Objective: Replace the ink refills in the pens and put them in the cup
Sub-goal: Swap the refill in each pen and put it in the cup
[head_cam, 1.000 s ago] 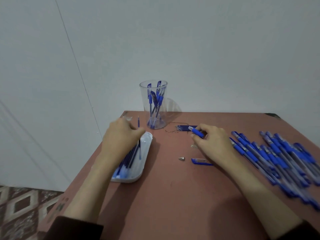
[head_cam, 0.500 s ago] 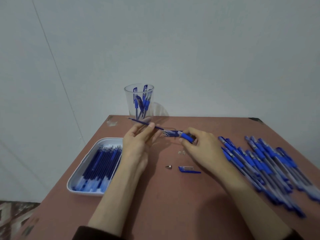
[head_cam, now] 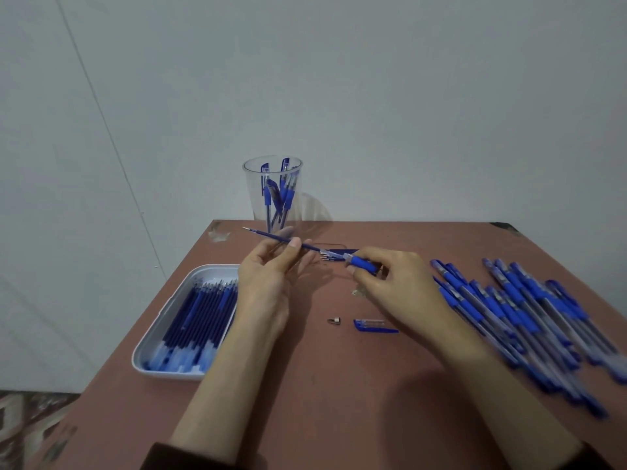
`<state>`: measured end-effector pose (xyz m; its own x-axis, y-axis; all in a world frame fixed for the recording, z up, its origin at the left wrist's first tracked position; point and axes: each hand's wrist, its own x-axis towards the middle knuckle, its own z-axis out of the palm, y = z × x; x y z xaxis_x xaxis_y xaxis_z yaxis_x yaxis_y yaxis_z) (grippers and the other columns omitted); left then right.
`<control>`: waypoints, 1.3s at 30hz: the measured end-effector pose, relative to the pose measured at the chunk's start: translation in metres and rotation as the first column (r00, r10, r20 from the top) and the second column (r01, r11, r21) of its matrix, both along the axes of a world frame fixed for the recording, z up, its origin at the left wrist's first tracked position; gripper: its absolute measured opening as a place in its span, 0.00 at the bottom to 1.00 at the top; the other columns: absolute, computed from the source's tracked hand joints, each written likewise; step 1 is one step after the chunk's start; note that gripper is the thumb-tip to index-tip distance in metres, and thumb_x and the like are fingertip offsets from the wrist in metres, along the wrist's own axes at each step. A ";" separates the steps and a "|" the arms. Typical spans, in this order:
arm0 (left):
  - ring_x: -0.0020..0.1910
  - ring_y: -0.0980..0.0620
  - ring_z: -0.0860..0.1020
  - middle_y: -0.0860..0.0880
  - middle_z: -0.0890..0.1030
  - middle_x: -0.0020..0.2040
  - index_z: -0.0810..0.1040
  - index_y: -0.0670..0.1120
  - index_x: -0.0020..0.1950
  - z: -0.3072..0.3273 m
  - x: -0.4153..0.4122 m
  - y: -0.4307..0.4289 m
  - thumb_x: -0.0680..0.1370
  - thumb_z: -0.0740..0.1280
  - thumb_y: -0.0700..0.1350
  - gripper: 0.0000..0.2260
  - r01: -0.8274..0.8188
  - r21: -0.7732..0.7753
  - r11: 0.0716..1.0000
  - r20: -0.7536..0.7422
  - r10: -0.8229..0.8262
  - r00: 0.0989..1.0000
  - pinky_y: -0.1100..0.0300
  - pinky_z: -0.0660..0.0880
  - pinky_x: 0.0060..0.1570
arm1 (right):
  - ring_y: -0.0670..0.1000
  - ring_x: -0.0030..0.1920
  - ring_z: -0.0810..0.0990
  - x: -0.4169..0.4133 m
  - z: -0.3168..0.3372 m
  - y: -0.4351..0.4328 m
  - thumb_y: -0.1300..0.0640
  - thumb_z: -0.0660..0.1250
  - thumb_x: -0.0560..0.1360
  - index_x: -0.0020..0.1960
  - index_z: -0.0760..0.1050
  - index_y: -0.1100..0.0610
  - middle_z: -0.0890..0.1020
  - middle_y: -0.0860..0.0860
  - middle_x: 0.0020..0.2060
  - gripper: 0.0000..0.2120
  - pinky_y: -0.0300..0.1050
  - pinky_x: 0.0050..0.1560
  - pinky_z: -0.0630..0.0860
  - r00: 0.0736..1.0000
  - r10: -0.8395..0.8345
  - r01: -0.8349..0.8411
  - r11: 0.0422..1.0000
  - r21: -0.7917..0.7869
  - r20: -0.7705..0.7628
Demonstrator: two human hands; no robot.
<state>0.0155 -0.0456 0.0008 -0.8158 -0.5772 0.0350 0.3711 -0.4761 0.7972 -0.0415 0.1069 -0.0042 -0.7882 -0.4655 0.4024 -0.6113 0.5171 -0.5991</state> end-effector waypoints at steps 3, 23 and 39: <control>0.41 0.52 0.83 0.43 0.80 0.44 0.77 0.38 0.53 -0.002 -0.001 0.000 0.76 0.64 0.31 0.07 0.002 -0.040 0.999 0.008 -0.002 1.000 0.63 0.80 0.42 | 0.38 0.33 0.74 0.000 0.000 0.001 0.50 0.67 0.74 0.43 0.80 0.46 0.79 0.42 0.28 0.04 0.32 0.30 0.64 1.000 -0.009 0.009 1.000 0.018 0.007; 0.45 0.53 0.83 0.48 0.84 0.42 0.80 0.43 0.50 -0.010 0.000 0.014 0.74 0.69 0.33 0.08 0.165 -0.377 0.911 0.125 -0.127 0.984 0.61 0.79 0.50 | 0.44 0.32 0.77 -0.003 -0.005 -0.002 0.51 0.67 0.75 0.46 0.81 0.45 0.81 0.45 0.30 0.04 0.43 0.34 0.73 1.000 -0.015 0.015 1.000 -0.009 0.006; 0.42 0.55 0.78 0.52 0.82 0.43 0.82 0.52 0.52 -0.007 0.012 -0.009 0.69 0.76 0.41 0.13 0.627 -0.768 0.129 0.620 -0.095 0.779 0.65 0.75 0.50 | 0.40 0.24 0.71 -0.004 0.011 0.002 0.58 0.68 0.75 0.46 0.82 0.53 0.77 0.50 0.28 0.04 0.34 0.25 0.65 0.907 0.127 0.094 0.869 -0.486 0.402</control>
<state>0.0273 -0.0545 -0.0059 -0.9977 0.0374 -0.0569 -0.0154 0.6905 0.7232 -0.0459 0.1089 0.0066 -0.9239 -0.3122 0.2212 -0.2590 0.0846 -0.9622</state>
